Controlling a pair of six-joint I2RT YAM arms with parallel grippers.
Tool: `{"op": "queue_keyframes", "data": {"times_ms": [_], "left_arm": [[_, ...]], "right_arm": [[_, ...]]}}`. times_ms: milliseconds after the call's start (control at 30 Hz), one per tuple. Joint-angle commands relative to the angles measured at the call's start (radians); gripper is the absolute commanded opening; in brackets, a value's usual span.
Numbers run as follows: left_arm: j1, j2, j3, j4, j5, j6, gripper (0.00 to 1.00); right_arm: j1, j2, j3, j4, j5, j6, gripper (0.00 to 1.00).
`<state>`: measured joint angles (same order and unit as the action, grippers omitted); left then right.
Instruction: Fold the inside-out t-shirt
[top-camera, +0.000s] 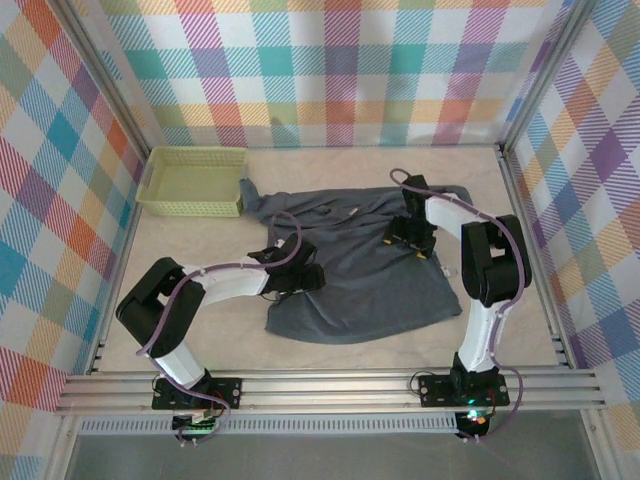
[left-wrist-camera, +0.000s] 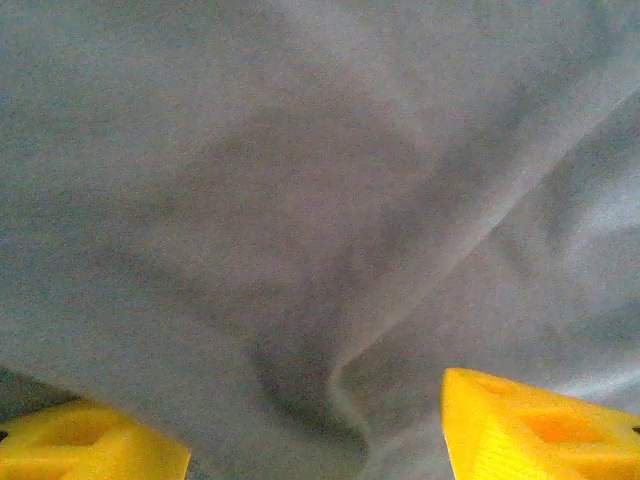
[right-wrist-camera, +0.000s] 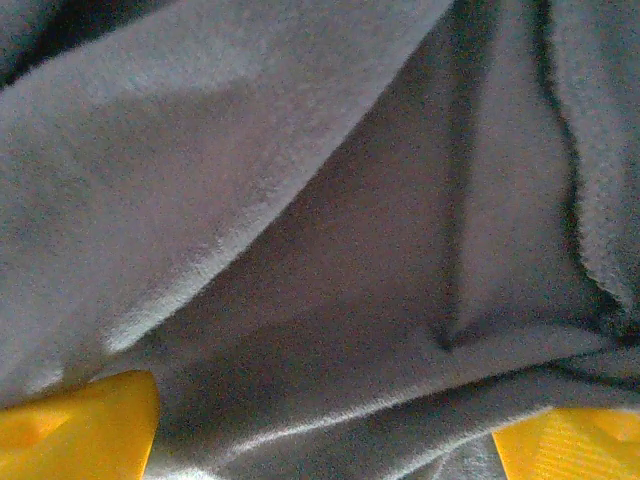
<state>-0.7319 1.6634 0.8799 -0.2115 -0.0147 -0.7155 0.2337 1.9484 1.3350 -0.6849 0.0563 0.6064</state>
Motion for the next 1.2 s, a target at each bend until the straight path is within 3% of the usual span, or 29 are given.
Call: {"op": "queue_keyframes", "data": {"times_ms": [0, 167, 433, 567, 767, 933, 1167], "left_arm": [[-0.013, 0.002, 0.017, -0.178, -0.061, 0.027, 0.66], [-0.066, -0.124, 0.018, -0.272, -0.169, 0.087, 0.67], [-0.074, -0.29, -0.122, -0.208, -0.161, 0.094, 0.67], [-0.073, -0.338, -0.177, -0.191, -0.174, 0.084, 0.67], [-0.073, -0.389, -0.224, -0.185, -0.197, 0.06, 0.67], [-0.073, -0.387, -0.235, -0.179, -0.194, 0.052, 0.67], [-0.072, -0.386, -0.245, -0.162, -0.18, 0.048, 0.67]], "right_arm": [[-0.008, -0.039, -0.004, -0.04, 0.048, -0.039, 0.86], [0.038, -0.279, -0.148, -0.071, 0.037, -0.096, 0.85], [0.37, -0.51, -0.365, -0.171, 0.07, -0.003, 0.81], [0.546, -0.498, -0.412, -0.173, 0.074, 0.086, 0.78], [0.714, -0.427, -0.407, -0.149, 0.064, 0.174, 0.69], [0.785, -0.378, -0.417, -0.132, 0.057, 0.221, 0.61], [0.793, -0.339, -0.438, -0.088, 0.085, 0.224, 0.51]]}}
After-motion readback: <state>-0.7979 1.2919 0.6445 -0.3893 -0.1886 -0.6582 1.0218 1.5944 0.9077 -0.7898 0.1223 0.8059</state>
